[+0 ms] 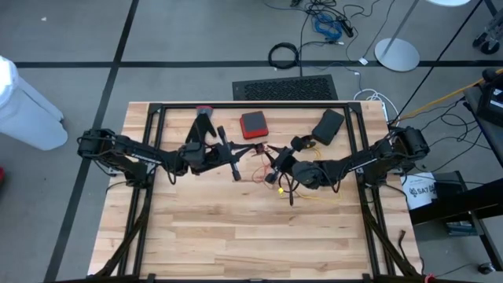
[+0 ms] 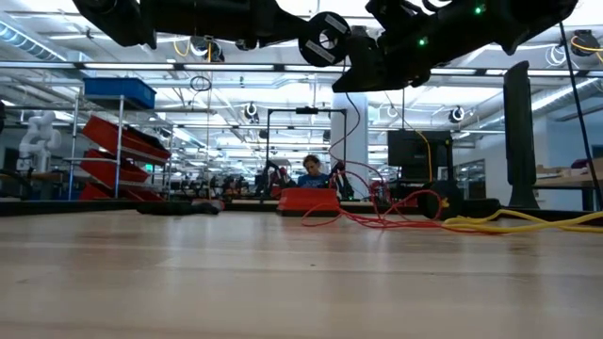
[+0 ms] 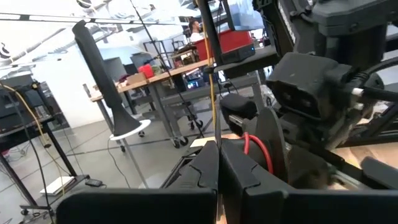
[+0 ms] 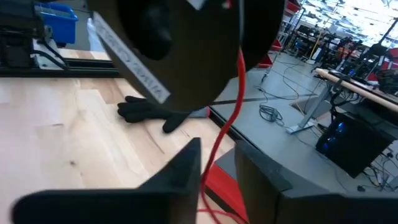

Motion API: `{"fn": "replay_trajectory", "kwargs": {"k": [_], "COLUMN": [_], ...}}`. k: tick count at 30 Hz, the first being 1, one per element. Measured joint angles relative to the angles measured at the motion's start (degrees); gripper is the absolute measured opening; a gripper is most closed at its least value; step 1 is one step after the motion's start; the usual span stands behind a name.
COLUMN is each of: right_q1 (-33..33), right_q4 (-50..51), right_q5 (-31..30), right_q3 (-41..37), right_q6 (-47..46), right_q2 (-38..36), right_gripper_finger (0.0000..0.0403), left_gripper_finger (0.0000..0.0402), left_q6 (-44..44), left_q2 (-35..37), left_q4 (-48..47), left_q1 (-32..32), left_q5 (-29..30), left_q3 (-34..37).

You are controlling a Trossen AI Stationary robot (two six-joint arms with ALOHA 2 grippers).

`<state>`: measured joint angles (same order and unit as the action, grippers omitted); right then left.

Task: Coil cords
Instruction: Uncoil the red wire from the spool

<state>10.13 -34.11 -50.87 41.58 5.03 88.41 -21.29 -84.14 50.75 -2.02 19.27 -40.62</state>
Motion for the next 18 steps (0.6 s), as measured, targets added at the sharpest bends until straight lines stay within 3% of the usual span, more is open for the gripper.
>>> {"fn": "replay_trajectory", "kwargs": {"k": [6,13,18], "right_q1": [0.02,0.14,1.72], "right_q4": [0.1,3.87,3.55], "right_q5": [-0.39,-7.1,-7.9], "right_q3": [0.0,0.0,0.0], "right_q6": [0.38,-3.05,-3.19], "right_q2": [0.0,0.0,0.0], "right_gripper_finger": [0.0005,0.0002,0.0001], "left_gripper_finger": [0.0,0.0,0.0], "left_q6": [0.01,-0.26,-3.02], "left_q2": [-0.02,-0.02,-0.02], "left_q4": [-1.01,-2.95,-6.44], "left_q1": [-0.02,0.02,0.15], "left_q5": [-0.07,-0.03,3.38], "left_q3": [0.0,0.0,0.0]}}
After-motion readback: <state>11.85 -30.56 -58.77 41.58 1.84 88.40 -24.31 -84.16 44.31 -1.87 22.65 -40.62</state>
